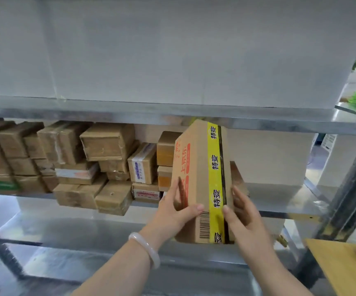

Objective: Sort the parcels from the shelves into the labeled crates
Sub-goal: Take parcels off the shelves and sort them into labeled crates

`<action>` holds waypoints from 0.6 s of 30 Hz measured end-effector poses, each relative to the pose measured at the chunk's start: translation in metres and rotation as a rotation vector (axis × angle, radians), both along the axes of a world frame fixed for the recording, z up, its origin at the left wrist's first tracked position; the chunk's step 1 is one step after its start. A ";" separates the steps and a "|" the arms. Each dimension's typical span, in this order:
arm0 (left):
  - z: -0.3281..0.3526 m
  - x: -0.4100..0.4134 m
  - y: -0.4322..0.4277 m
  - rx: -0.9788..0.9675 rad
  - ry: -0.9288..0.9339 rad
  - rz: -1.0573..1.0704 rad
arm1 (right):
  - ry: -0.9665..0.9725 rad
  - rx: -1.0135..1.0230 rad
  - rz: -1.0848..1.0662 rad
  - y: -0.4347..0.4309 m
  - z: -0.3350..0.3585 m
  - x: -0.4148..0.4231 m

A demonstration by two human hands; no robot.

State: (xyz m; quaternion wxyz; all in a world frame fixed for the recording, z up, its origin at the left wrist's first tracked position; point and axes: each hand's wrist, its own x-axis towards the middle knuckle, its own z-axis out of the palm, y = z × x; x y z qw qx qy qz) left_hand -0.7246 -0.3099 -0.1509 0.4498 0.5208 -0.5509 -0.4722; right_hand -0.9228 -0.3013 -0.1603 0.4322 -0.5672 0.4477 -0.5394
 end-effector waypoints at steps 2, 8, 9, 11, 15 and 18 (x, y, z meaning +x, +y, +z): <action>0.000 0.029 0.015 -0.017 0.171 -0.017 | -0.058 0.036 0.057 -0.003 0.004 0.021; -0.006 0.131 0.067 -0.025 0.411 0.012 | -0.082 0.075 0.353 0.004 0.007 0.130; -0.007 0.152 0.077 -0.018 0.439 0.047 | -0.096 0.143 0.396 0.012 0.011 0.157; -0.007 0.193 0.099 -0.006 0.416 0.163 | -0.102 0.258 0.440 0.031 0.016 0.206; -0.011 0.271 0.140 -0.085 0.189 0.416 | -0.008 0.106 0.356 0.062 0.018 0.290; -0.008 0.315 0.176 -0.132 0.174 0.505 | 0.089 -0.029 0.402 0.083 0.016 0.351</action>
